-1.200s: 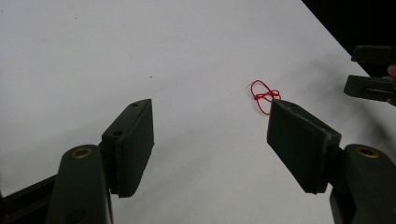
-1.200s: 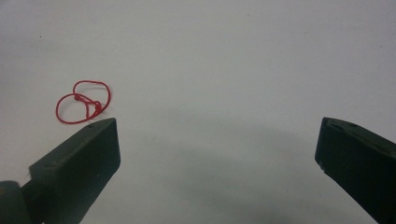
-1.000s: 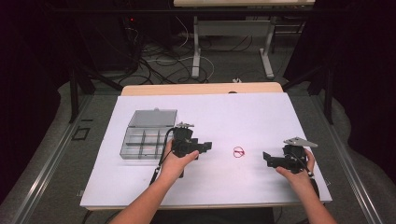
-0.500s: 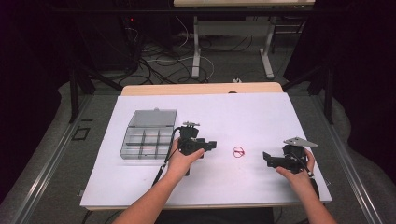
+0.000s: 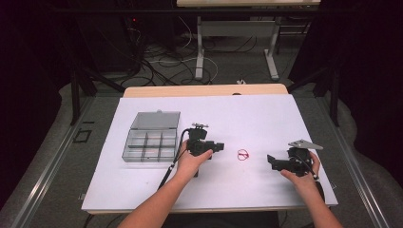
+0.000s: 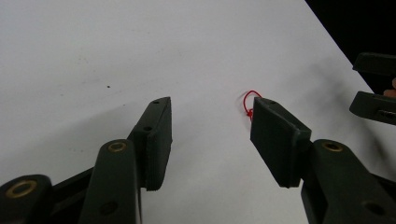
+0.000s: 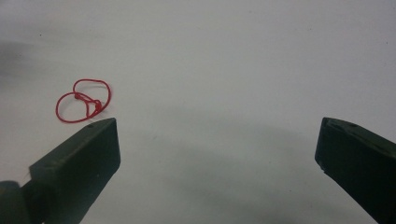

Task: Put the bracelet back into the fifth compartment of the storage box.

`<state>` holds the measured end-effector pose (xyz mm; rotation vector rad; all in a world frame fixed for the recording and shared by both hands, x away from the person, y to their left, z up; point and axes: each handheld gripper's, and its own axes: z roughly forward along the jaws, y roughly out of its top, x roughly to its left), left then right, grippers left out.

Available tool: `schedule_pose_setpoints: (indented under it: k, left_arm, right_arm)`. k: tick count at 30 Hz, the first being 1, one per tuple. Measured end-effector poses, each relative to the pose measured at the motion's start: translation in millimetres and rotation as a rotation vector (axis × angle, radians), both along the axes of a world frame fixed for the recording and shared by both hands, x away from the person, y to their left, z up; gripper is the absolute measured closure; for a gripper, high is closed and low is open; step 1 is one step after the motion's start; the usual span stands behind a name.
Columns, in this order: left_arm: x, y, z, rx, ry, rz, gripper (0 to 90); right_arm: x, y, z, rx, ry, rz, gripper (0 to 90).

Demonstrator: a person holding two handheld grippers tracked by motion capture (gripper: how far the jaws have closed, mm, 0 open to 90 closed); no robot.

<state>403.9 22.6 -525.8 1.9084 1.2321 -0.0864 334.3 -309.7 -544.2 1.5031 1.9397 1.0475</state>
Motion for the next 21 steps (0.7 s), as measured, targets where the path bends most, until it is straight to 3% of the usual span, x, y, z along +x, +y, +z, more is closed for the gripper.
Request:
schedule_pose_setpoints:
  k: [6,21]
  left_arm:
    - [2.6,-10.8,-4.4,0.006,0.026,-0.023,52.4]
    - [5.6,-32.0,-9.6,0.013,0.027,-0.044,56.6]
  right_arm:
    - [-1.1,-0.7,-0.1,0.002,-0.004,-0.004,0.0]
    - [-1.7,-0.4,-0.3,0.004,0.001,0.008,0.0]
